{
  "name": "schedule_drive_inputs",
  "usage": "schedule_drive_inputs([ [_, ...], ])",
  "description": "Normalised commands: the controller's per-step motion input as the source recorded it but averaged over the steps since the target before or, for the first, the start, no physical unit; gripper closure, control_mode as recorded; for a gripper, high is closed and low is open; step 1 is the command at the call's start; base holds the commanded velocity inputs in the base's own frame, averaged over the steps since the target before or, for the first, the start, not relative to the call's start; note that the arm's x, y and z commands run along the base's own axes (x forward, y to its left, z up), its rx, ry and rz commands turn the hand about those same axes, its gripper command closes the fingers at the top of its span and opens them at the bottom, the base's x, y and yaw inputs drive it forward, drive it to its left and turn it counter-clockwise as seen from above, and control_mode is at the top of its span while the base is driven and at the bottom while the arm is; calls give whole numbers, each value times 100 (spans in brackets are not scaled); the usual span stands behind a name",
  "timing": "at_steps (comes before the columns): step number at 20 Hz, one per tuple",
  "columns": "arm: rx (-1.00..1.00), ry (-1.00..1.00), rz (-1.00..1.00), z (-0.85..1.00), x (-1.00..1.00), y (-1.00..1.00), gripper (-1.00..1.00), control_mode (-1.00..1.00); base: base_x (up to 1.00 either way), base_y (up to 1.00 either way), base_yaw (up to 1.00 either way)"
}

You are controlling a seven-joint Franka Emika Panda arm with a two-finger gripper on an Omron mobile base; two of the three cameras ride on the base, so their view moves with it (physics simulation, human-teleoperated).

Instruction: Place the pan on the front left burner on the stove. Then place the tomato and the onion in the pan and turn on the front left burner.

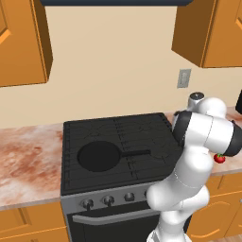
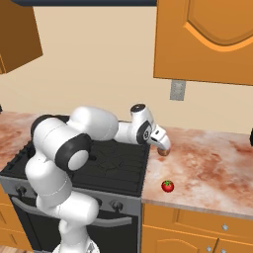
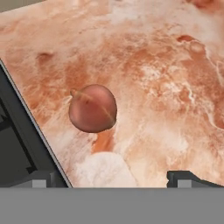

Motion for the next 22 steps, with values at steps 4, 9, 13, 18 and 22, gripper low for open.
schedule_drive_inputs([
  [4, 0, -2, 6, 0, 0, -8, -100, -100, 0, 0, 0],
  [9, 0, 0, 6, 0, 6, -7, -100, -100, 0, 0, 0],
  [13, 0, 0, 6, -1, 7, -6, -100, -100, 0, 0, 0],
  [18, 0, 0, 7, -6, 17, -1, -100, -100, 0, 0, 0],
  [22, 0, 0, 7, -9, 19, 0, -100, -100, 0, 0, 0],
])
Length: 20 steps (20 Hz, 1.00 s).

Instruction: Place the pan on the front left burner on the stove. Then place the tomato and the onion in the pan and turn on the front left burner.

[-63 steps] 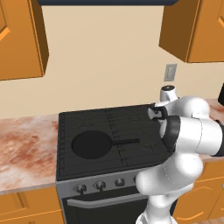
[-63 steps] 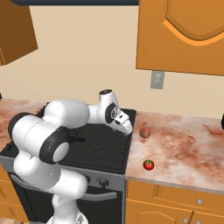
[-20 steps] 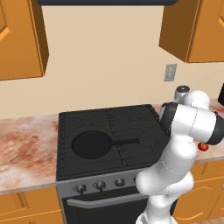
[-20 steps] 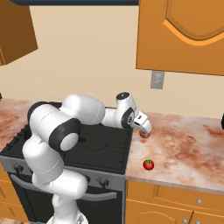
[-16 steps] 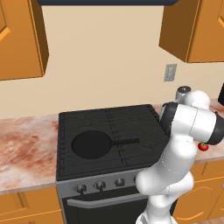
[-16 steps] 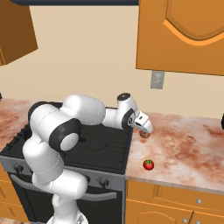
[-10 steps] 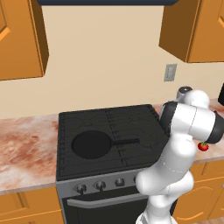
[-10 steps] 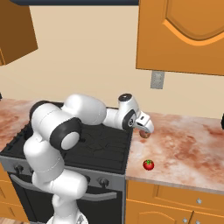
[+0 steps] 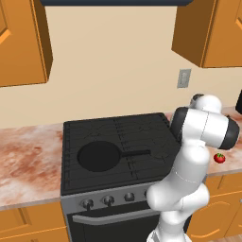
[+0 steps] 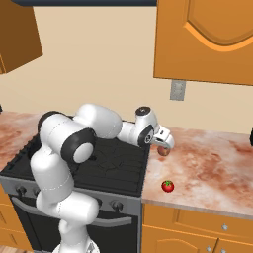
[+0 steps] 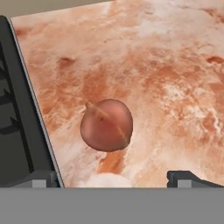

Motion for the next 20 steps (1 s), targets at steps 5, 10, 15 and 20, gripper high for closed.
schedule_drive_inputs([
  [5, 0, 0, 4, -14, 17, -2, -100, -100, 0, 0, 0],
  [10, 0, 0, 1, -18, 23, -5, -100, -100, 0, 0, 0],
  [15, 0, 0, 0, -17, 23, -6, -100, -100, 0, 0, 0],
  [20, 0, 0, 0, -18, 15, -11, -100, -100, 0, 0, 0],
])
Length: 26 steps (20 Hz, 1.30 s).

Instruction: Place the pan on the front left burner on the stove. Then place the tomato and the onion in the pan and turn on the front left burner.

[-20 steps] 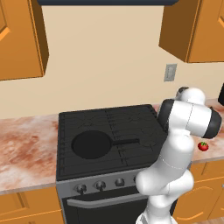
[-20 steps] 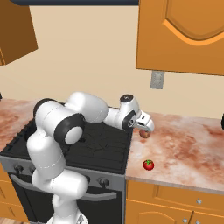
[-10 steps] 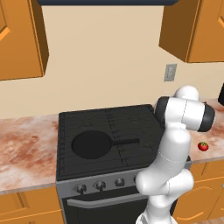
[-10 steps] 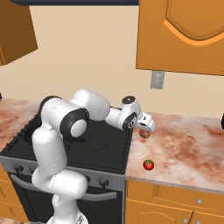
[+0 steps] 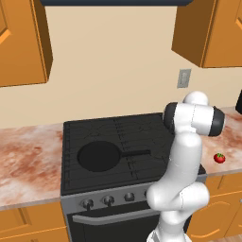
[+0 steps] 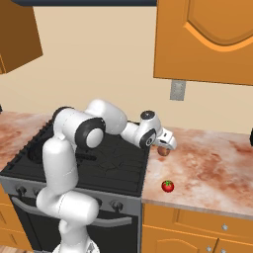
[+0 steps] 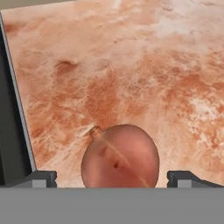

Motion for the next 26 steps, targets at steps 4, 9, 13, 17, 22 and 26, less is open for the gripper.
schedule_drive_inputs([
  [4, -1, 0, 0, -18, 1, -17, -100, -100, 0, 0, 0],
  [9, 0, 0, 0, -18, 0, -15, -100, -100, 0, 0, 0],
  [13, 0, 2, 0, -16, 4, -7, -100, -100, 0, 0, 0],
  [17, 0, 4, 0, -6, 3, 0, 100, -100, 0, 0, 0],
  [22, 0, 0, 0, 0, -2, 0, 100, -100, 0, 0, 0],
  [26, 0, 0, 0, 8, -28, 1, 100, -100, 0, 0, 0],
])
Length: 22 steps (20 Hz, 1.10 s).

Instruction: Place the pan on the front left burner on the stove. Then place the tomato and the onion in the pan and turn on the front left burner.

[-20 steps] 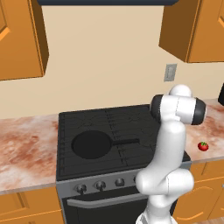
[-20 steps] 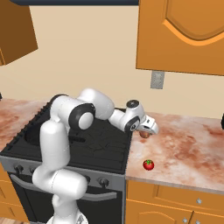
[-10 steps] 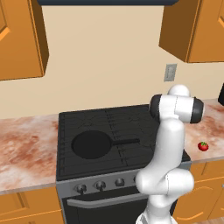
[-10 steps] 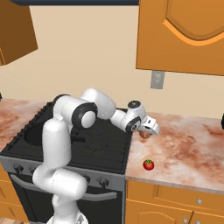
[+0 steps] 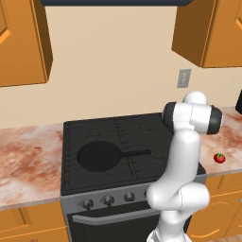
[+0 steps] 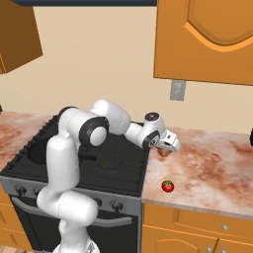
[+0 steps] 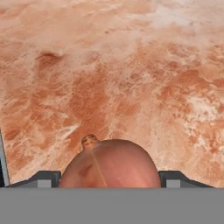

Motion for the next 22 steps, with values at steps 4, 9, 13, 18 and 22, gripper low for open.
schedule_drive_inputs([
  [4, 0, -4, 1, 33, -38, 7, 100, -100, 0, 0, 0],
  [9, 0, -7, 3, 49, -30, 25, 100, -100, 0, 0, 0],
  [13, 0, -4, 3, 38, -15, 29, 100, -100, 0, 0, 0],
  [18, 0, -1, 4, 34, -10, 38, 100, -100, 0, 0, 0],
  [22, 0, 0, 5, 33, -11, 43, 100, -100, 0, 0, 0],
])
